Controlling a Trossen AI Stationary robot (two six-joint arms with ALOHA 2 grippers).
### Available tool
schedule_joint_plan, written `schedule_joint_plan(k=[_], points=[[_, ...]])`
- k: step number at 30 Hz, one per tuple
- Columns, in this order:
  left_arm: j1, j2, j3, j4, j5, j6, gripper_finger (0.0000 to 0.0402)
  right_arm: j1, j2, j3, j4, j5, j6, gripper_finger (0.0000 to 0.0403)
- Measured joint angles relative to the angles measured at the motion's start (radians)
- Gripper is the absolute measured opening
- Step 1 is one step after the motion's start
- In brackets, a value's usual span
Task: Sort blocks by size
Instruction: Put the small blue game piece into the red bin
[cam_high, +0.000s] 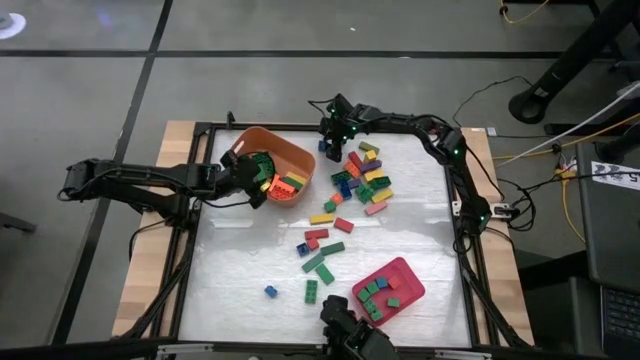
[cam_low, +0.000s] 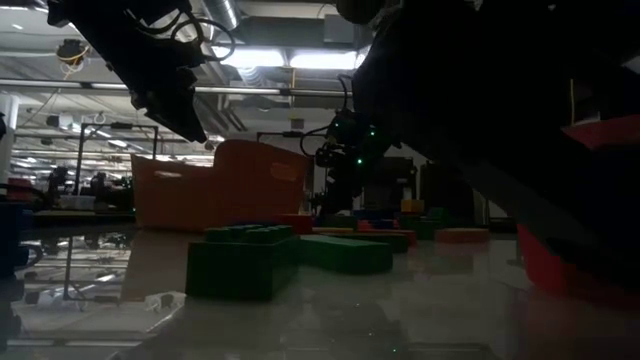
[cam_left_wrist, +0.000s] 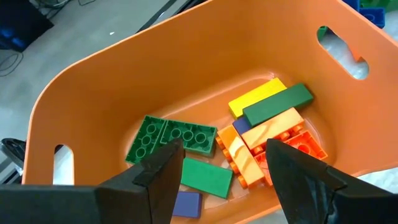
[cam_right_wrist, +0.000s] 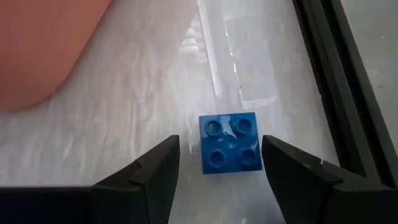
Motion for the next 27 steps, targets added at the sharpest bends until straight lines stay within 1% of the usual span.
schedule_joint_plan(k=[11, 17, 27], points=[[0.0, 0.0, 0.0, 0.0, 0.0, -0.004, 0.0217, 0.0, 0.0, 0.0, -0.003, -0.009, -0.002, 0.0225], [0.0, 0.0, 0.0, 0.0, 0.0, -0.017, 0.0217, -0.004, 0.0, 0.0, -0.004, 0.041, -0.025, 0.0225], [0.0, 0.0, 0.0, 0.0, 0.0, -0.019, 0.0217, -0.007, 0.0, 0.0, -0.012, 0.021, -0.027, 0.0225]])
